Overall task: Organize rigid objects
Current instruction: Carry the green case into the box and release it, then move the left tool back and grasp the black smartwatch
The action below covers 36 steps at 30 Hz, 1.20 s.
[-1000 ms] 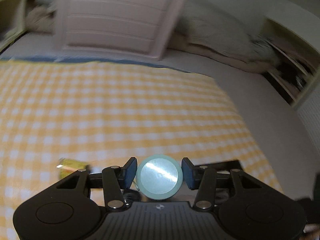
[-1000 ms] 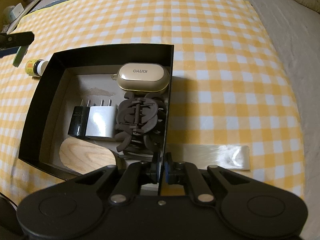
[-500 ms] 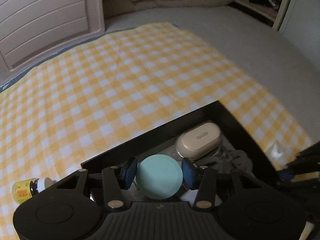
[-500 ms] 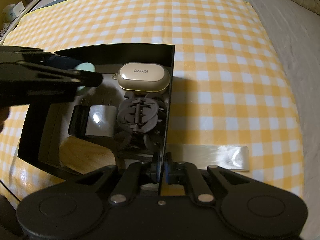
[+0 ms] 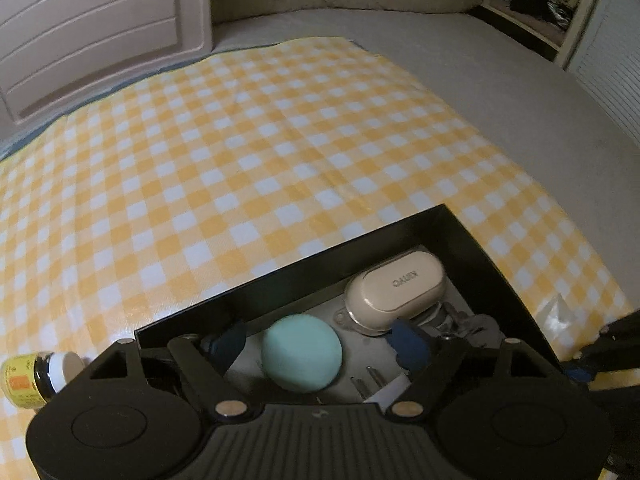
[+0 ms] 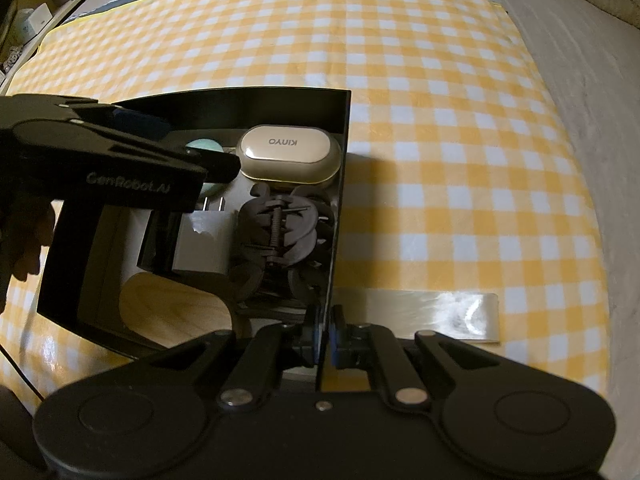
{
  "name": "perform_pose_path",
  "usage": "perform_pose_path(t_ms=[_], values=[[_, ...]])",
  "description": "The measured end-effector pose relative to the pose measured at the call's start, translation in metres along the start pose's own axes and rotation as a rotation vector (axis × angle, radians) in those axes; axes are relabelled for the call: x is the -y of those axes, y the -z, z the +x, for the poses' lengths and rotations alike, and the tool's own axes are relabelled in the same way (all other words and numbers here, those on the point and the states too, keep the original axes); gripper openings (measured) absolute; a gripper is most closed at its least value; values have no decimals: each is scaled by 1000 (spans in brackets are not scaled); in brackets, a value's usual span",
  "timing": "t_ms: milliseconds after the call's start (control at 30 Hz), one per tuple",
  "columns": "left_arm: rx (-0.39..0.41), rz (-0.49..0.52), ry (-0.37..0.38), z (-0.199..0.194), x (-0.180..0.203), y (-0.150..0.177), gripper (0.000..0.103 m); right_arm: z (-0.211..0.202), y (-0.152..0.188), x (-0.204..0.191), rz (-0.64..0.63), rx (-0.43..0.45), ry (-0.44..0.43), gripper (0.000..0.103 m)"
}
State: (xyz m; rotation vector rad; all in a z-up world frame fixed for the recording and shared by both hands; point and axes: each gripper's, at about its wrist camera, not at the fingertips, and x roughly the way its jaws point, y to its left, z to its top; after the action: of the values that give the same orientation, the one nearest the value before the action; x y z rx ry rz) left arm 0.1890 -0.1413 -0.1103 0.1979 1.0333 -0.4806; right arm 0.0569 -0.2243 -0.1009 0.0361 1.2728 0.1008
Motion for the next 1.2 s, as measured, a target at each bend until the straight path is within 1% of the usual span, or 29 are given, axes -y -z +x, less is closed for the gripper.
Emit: perform_pose_path(t_ms=[133,333,500,733,833,900,967,1200], values=[[2,-4,24,-6,2,1,81,0,0,1,0,-1,1,6],[21,-17,41,-21,3,4,81,0,0,-1,-2,-1,3,6],[58,-31,18,-42,3,8,82,0,0,-2,-2,0,4,6],[101,-57,12,-78,-2,15,87,0,1,-2,-2,0,5,6],[115,-53,7,-90,-1,20,94,0,1,-2,-4,0,6,6],[126,-44,1,-98,0,23,100,-1,0,-1,-7,2,8,6],[138,-36,-7,-104,1,26,103,-2,0,-1,-8,3,9,6],[175,-22,-36,-126,-4,35,103,-2,-1,0,-10,4,12,5]])
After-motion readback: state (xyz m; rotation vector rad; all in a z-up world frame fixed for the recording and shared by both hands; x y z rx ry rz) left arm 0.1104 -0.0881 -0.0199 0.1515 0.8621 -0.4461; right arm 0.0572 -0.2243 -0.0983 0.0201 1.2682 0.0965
